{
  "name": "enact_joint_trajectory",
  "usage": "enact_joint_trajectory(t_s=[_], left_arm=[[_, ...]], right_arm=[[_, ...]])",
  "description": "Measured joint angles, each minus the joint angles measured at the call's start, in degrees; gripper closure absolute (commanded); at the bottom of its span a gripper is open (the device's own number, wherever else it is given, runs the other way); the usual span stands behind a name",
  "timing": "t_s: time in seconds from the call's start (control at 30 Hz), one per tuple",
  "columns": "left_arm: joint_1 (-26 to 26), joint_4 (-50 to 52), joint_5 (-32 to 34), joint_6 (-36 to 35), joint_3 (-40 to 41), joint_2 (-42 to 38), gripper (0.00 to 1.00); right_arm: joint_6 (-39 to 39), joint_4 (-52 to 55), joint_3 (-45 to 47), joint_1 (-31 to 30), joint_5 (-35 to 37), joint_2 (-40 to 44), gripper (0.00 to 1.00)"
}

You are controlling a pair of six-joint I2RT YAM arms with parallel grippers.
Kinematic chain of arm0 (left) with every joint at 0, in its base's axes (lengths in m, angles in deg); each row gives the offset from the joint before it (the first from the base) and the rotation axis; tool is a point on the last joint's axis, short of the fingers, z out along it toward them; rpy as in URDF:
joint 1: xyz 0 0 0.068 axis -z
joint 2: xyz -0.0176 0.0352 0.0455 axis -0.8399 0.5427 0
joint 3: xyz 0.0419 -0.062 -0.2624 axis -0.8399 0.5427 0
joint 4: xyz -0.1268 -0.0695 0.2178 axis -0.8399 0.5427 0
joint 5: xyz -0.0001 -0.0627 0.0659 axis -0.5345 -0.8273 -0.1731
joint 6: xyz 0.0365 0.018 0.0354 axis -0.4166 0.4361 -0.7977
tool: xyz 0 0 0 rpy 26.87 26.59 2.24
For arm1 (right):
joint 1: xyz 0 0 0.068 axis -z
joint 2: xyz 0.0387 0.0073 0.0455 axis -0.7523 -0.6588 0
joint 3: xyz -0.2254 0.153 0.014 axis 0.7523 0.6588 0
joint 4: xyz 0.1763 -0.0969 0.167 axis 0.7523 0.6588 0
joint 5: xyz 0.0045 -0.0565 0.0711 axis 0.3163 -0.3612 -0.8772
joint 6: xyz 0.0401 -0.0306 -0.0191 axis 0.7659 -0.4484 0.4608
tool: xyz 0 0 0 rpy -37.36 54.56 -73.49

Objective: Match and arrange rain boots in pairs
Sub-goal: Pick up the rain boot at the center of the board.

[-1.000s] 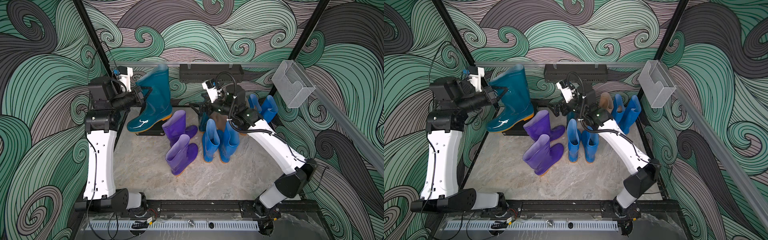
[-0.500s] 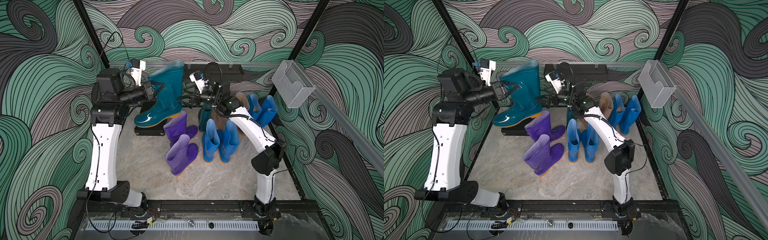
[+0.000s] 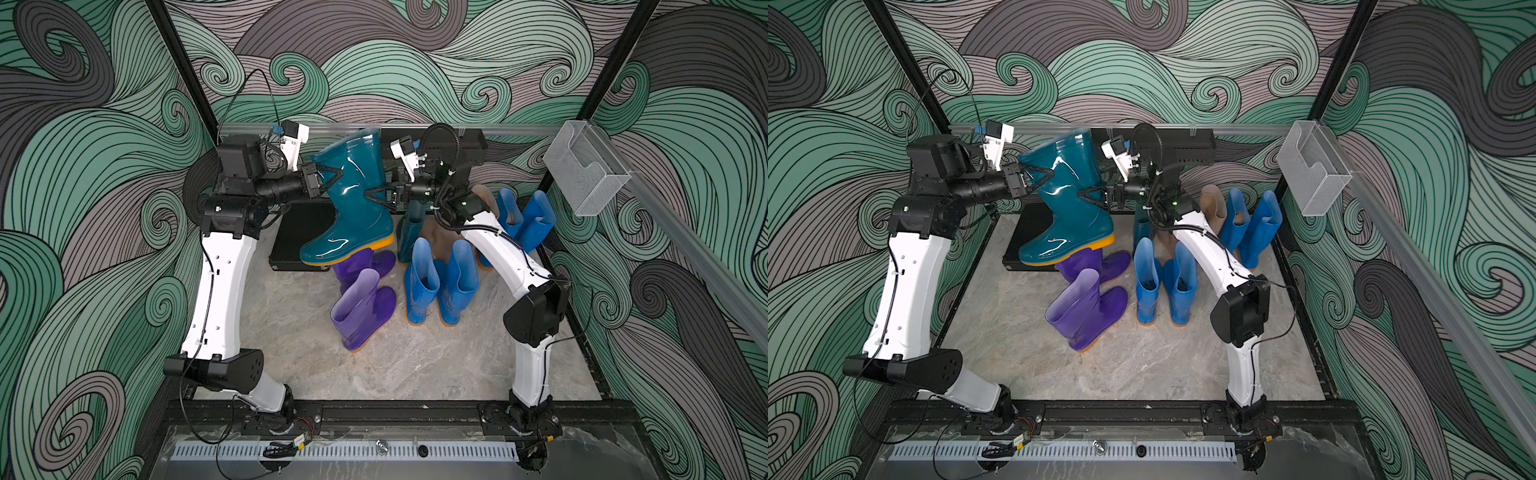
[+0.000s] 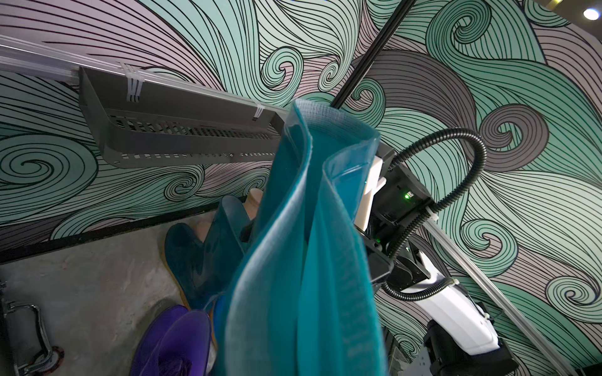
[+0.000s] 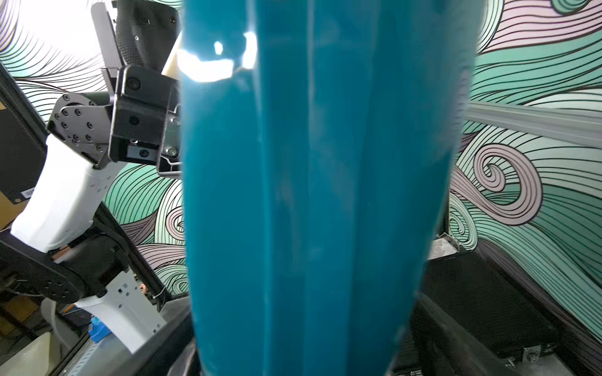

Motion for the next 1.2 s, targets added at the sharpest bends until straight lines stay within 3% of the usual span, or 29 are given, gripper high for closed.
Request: enact_joint_trajectory(t_s=[0.27, 0.4, 0.53, 0.77, 0.83, 1.2], left_arm=[[0.7, -0.5, -1.0, 1.8, -2.2, 3.1, 1.00], [0.9, -0.2, -0.4, 2.5, -2.2, 4.0, 0.98], [1.2, -0.4, 1.2, 3.1, -2.8, 4.5, 0.47], [2.7, -1.7, 8.4, 3.0, -4.8, 3.6, 0.05], [4.1, -1.7, 11.7, 2.3, -4.5, 2.8, 0.01], [13.9, -1.1, 24.3, -4.3, -1.7, 0.6, 0.01]], right_arm=[[4.2, -2.8, 2.0, 0.2, -2.3, 0.0, 0.61], [4.8, -3.5, 5.7, 0.3, -2.1, 2.0, 0.98], [4.0, -2.0, 10.3, 0.2, 1.4, 6.1, 1.00], [2.7, -3.5, 22.1, -0.8, 16.0, 17.3, 1.00], [1.4, -4.4, 25.7, -1.0, 22.7, 21.4, 1.00], [-7.6, -10.8, 37.2, -0.9, 52.6, 37.8, 1.00]])
